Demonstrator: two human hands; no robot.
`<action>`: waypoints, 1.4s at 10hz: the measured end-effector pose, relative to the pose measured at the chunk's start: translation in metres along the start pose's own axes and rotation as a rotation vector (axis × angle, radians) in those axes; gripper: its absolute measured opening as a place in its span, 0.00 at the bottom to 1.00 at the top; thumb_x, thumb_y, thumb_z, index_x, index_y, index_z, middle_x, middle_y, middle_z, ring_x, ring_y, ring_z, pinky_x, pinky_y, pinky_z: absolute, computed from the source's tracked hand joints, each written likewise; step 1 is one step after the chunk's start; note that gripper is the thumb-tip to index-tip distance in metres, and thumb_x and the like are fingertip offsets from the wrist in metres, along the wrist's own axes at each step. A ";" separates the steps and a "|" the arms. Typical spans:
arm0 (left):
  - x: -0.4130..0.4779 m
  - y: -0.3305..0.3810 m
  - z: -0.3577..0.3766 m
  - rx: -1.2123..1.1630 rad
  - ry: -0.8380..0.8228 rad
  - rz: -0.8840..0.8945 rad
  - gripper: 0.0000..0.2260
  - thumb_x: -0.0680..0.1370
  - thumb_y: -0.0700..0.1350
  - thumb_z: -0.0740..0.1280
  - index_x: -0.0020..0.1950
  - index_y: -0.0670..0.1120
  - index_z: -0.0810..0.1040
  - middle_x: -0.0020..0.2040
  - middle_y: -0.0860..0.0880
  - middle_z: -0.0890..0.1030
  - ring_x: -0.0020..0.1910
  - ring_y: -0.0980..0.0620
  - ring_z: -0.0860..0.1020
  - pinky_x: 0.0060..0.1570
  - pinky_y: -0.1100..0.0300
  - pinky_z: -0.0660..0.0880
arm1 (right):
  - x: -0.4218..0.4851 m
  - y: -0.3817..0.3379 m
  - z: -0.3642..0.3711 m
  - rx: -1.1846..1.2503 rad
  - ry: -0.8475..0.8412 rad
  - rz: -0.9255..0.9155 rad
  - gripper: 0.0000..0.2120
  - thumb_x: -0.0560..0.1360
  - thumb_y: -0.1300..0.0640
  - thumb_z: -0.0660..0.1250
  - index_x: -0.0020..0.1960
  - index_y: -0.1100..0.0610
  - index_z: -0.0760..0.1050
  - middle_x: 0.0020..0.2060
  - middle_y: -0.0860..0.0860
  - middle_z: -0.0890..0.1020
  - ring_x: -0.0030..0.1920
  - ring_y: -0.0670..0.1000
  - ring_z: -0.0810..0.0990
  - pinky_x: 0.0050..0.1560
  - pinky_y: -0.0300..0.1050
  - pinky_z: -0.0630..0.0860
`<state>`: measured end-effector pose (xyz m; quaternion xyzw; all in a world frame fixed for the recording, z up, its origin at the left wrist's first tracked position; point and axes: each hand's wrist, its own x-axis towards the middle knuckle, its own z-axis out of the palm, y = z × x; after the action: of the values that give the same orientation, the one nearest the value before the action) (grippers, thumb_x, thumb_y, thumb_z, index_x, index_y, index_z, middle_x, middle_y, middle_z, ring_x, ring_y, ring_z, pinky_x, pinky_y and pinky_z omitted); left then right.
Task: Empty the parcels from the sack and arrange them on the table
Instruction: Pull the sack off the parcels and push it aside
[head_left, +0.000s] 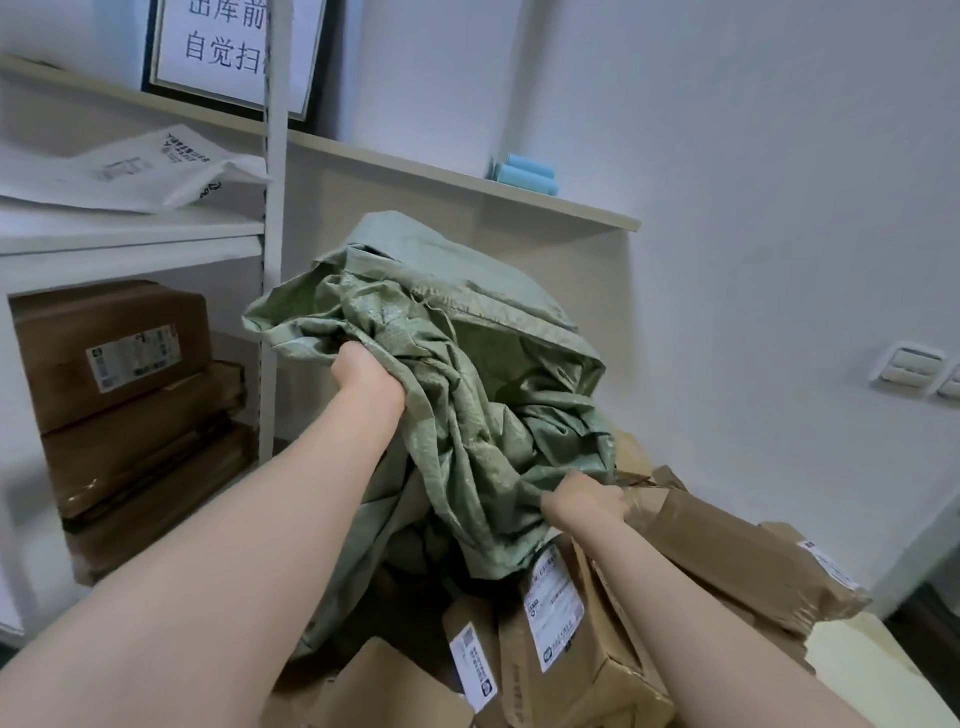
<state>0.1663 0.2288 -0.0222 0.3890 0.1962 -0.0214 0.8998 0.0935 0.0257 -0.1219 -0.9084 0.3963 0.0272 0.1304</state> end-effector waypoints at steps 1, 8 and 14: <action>-0.003 0.009 0.004 -0.033 0.057 0.031 0.18 0.83 0.42 0.49 0.70 0.42 0.71 0.70 0.42 0.72 0.68 0.42 0.71 0.59 0.53 0.70 | 0.004 0.007 -0.011 0.484 -0.094 -0.117 0.20 0.79 0.46 0.61 0.68 0.51 0.71 0.66 0.55 0.74 0.66 0.58 0.70 0.65 0.49 0.67; -0.106 -0.156 0.088 1.414 -1.191 0.530 0.29 0.75 0.61 0.67 0.73 0.53 0.66 0.68 0.54 0.73 0.64 0.53 0.73 0.63 0.59 0.68 | 0.037 0.112 -0.122 1.514 -0.253 -0.208 0.33 0.72 0.32 0.63 0.59 0.59 0.80 0.53 0.61 0.84 0.53 0.59 0.83 0.59 0.57 0.77; -0.201 -0.251 0.182 1.249 -0.428 1.205 0.29 0.78 0.67 0.49 0.77 0.61 0.48 0.80 0.49 0.48 0.78 0.48 0.42 0.69 0.31 0.34 | 0.043 0.263 -0.222 1.462 0.737 -0.516 0.06 0.81 0.53 0.62 0.47 0.48 0.76 0.43 0.43 0.81 0.46 0.42 0.80 0.48 0.33 0.75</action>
<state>-0.0058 -0.0978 -0.0081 0.8329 -0.2612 0.2799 0.3996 -0.0801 -0.2341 0.0294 -0.6087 0.1123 -0.5625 0.5482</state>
